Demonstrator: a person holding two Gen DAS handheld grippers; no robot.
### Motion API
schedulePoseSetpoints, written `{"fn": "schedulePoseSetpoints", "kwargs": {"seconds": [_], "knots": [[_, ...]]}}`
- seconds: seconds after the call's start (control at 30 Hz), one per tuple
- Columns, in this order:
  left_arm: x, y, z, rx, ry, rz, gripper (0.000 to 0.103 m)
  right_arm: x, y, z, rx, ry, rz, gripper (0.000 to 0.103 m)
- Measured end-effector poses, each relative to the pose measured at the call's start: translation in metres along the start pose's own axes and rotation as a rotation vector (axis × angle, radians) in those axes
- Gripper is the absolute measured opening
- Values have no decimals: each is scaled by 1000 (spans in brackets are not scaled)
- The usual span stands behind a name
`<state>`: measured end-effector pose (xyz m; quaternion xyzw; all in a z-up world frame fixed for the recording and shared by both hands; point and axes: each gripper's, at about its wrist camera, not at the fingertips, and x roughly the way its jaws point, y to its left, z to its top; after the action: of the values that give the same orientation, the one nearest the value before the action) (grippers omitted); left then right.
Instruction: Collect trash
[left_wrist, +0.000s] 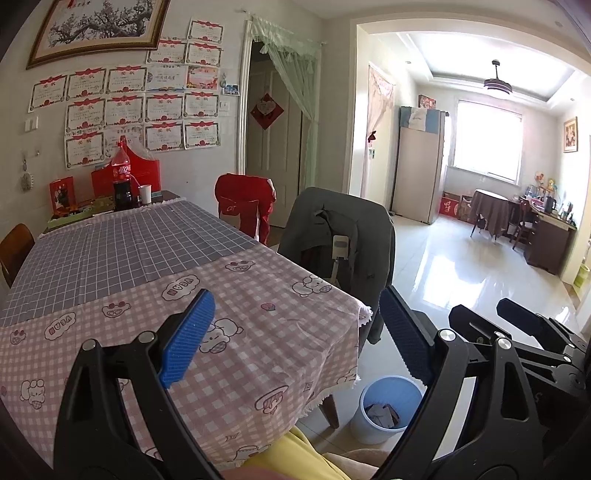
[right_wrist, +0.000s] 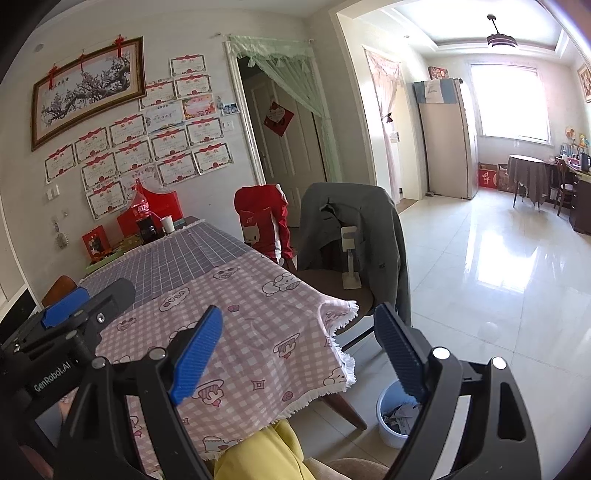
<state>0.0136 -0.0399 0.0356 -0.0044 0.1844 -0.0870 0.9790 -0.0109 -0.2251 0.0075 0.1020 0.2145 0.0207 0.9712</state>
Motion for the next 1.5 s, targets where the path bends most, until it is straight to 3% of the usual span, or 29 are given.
{"fn": "schedulePoseSetpoints", "kwargs": {"seconds": [1.5], "knots": [[-2, 1, -1, -12, 10, 8, 91, -1, -2, -3, -2, 22, -7, 83]]}}
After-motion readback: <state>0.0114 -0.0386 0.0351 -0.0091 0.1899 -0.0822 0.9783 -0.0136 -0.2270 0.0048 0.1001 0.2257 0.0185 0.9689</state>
